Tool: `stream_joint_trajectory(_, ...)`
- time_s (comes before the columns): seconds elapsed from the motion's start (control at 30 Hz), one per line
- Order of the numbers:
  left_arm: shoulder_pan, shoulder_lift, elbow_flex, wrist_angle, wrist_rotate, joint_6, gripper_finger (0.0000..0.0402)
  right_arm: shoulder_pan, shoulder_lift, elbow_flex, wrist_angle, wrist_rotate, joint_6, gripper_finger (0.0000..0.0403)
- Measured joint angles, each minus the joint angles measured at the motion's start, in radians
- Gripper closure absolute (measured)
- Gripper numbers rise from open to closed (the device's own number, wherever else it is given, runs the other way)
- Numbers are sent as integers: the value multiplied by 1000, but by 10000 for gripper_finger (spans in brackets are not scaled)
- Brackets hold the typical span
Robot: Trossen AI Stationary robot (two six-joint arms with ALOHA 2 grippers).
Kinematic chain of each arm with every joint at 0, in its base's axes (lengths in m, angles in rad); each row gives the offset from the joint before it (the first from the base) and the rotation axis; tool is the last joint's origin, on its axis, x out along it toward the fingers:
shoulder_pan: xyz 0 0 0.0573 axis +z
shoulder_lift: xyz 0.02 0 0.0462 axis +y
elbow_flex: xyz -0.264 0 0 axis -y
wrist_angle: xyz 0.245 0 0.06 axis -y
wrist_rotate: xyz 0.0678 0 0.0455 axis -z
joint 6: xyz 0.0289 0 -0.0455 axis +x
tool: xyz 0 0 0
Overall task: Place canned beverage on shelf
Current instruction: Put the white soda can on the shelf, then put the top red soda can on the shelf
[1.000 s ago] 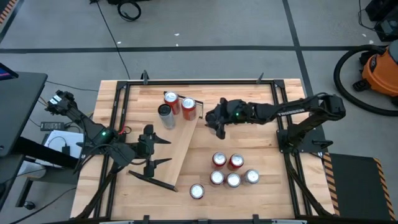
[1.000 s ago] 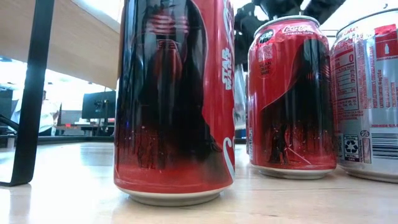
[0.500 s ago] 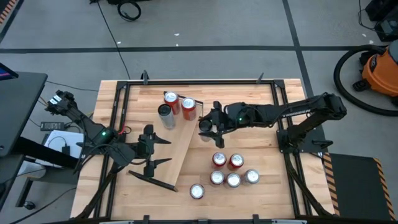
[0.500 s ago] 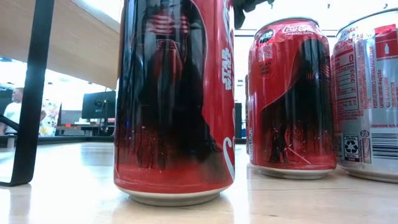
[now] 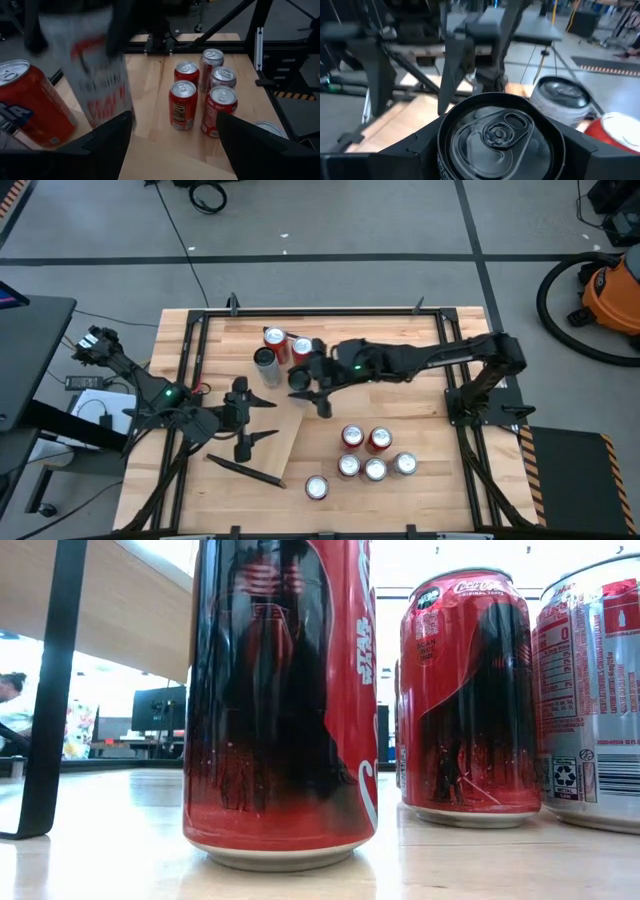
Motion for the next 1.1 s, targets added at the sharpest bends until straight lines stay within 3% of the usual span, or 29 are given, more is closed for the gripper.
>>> stream_joint_trajectory(0.37,-22,0,0,-16,1,-14,100,-51,85,67,-14,-10,-10,130)
stream_joint_trajectory(1.1,-22,0,0,-15,1,-15,100,-64,87,68,-10,-41,-73,94)
